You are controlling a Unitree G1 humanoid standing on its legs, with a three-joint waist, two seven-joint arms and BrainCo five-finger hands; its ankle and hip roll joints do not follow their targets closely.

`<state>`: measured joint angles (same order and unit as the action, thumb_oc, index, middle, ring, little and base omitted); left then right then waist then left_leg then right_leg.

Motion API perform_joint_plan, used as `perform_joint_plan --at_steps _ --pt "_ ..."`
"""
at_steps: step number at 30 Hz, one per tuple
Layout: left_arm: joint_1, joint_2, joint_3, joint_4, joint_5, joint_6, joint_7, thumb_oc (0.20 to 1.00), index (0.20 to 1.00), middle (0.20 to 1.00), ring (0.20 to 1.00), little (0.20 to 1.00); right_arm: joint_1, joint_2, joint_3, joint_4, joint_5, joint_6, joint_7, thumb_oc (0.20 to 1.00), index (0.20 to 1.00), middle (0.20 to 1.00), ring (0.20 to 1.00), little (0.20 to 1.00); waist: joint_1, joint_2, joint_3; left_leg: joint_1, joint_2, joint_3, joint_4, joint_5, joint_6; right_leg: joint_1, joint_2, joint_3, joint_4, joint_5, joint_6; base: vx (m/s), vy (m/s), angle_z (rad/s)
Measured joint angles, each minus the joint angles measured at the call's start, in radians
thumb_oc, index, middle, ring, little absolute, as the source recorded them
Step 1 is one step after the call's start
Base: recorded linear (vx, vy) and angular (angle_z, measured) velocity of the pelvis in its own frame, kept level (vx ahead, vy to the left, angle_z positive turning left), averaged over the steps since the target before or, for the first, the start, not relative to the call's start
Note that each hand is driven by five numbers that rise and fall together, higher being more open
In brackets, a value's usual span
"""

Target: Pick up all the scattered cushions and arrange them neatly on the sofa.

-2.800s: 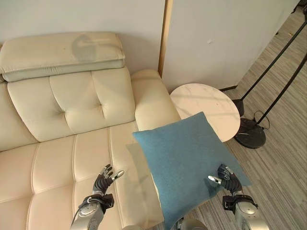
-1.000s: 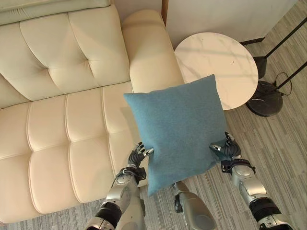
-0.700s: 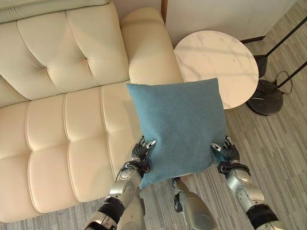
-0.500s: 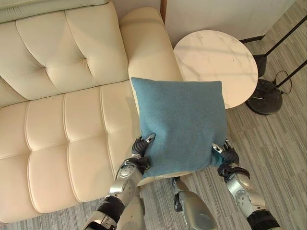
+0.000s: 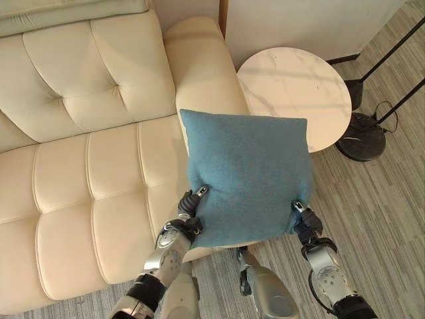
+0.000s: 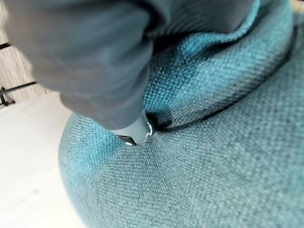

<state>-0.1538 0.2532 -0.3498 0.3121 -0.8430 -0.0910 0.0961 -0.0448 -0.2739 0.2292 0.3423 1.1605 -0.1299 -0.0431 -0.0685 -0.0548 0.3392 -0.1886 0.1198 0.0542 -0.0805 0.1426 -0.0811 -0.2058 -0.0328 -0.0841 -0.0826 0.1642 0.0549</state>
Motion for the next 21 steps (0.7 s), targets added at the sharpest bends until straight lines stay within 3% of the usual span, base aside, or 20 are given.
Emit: perform_joint_plan --at_steps 3,10,14,21 --pt "0.050 0.067 0.017 -0.129 0.048 0.008 -0.002 0.200 0.200 0.200 0.200 0.200 0.050 -0.045 0.027 -0.121 -0.014 0.008 0.006 0.200 0.200 0.200 0.200 0.200 0.006 0.003 -0.001 0.004 -0.002 -0.002 0.000 0.000 0.000 0.005 -0.004 -0.001 0.000 0.002 -0.002 0.03 0.085 0.04" --pt "0.161 0.099 0.089 -0.283 0.117 0.014 -0.021 0.200 0.200 0.200 0.200 0.200 0.132 -0.072 -0.005 -0.279 -0.131 0.055 0.039 0.200 0.200 0.200 0.200 0.200 0.033 0.010 -0.008 0.049 -0.018 -0.006 0.001 -0.017 0.006 0.054 -0.020 -0.002 0.000 0.007 -0.010 0.02 0.126 0.04" --pt "0.202 0.102 0.098 -0.322 0.126 0.017 -0.038 0.200 0.200 0.200 0.200 0.200 0.192 -0.068 -0.037 -0.358 -0.163 0.056 0.057 0.200 0.200 0.200 0.200 0.200 0.034 0.005 -0.048 0.073 -0.034 -0.008 0.000 -0.023 0.021 0.079 -0.036 0.000 0.000 -0.001 0.000 -0.04 0.152 0.04" --pt "0.226 0.124 0.120 -0.349 0.157 0.003 -0.055 0.200 0.200 0.200 0.200 0.200 0.219 0.005 -0.047 -0.392 -0.179 0.051 0.070 0.200 0.200 0.200 0.200 0.200 0.027 -0.043 -0.089 0.084 -0.050 0.063 0.001 -0.032 0.037 0.045 -0.051 0.037 0.023 0.017 0.033 -0.14 0.055 -0.26"
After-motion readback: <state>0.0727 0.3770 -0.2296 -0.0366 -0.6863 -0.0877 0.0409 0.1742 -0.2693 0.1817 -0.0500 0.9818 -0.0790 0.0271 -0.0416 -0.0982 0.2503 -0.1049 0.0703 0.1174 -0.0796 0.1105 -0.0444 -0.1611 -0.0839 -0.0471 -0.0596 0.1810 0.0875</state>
